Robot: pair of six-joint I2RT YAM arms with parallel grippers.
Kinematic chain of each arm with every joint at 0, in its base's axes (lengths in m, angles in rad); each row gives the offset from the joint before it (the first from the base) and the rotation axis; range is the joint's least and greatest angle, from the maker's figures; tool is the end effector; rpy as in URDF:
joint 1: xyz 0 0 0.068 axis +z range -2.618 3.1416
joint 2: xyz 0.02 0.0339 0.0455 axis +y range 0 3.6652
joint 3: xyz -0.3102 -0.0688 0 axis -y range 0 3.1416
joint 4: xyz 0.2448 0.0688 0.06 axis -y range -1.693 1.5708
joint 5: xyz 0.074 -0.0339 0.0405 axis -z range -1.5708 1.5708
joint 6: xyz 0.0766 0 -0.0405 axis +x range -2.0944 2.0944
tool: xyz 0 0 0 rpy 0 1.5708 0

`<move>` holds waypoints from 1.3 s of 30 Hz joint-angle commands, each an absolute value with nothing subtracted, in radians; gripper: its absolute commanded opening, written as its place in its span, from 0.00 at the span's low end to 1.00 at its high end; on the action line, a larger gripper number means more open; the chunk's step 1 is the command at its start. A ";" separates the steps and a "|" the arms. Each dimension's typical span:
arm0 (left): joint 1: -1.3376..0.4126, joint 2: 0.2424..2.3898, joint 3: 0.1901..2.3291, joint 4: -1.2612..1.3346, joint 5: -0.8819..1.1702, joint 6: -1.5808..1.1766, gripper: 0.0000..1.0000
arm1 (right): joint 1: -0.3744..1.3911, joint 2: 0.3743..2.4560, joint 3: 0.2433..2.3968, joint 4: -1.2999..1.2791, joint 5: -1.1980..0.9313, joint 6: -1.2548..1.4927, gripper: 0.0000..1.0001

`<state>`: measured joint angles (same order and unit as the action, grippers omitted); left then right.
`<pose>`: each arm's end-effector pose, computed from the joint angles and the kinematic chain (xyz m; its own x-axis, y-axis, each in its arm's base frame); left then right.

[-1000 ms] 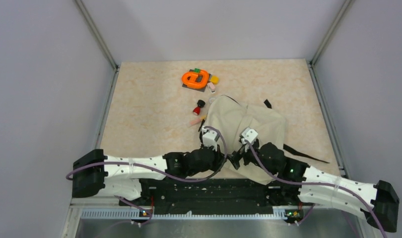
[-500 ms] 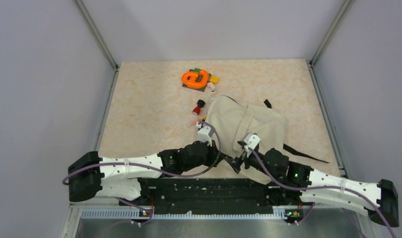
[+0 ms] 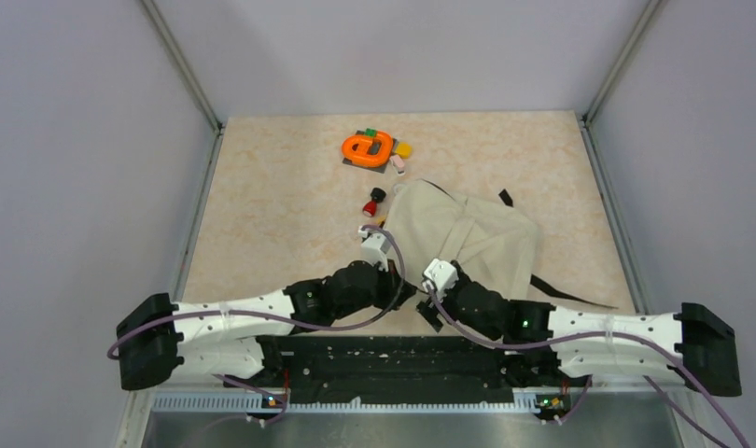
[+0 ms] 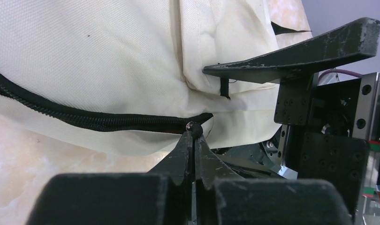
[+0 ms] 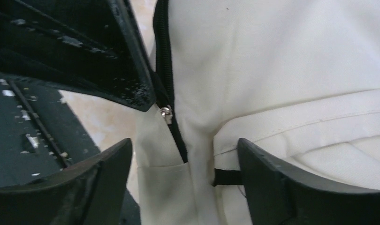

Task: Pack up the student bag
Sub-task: Zip the student bag at the center of the board.

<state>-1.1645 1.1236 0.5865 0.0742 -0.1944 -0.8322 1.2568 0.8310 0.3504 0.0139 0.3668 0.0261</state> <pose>0.1165 -0.2333 0.2529 -0.7347 -0.1280 -0.6662 0.4303 0.6713 -0.6035 0.0835 0.1681 0.2172 -0.1595 -0.4123 -0.8970 -0.7850 0.6039 -0.1380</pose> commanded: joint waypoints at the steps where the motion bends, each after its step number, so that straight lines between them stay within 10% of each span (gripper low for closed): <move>1: -1.155 1.059 0.584 0.118 -0.222 -0.798 0.00 | 1.307 0.940 0.462 0.015 0.542 0.006 0.68; 9: -1.064 0.932 0.585 0.034 -0.291 -0.735 0.00 | 1.353 1.099 0.596 -0.189 0.759 0.038 0.00; 32: -0.469 1.201 0.796 0.165 0.039 -0.519 0.00 | 1.354 0.615 0.515 -0.189 0.806 0.025 0.00; 36: -0.481 1.197 0.765 0.237 0.374 -0.460 0.00 | 1.353 0.611 0.556 -0.189 0.682 0.014 0.63; 39: -0.538 1.142 0.660 0.331 0.460 -0.446 0.00 | 1.353 0.634 0.599 -0.131 0.606 -0.009 0.81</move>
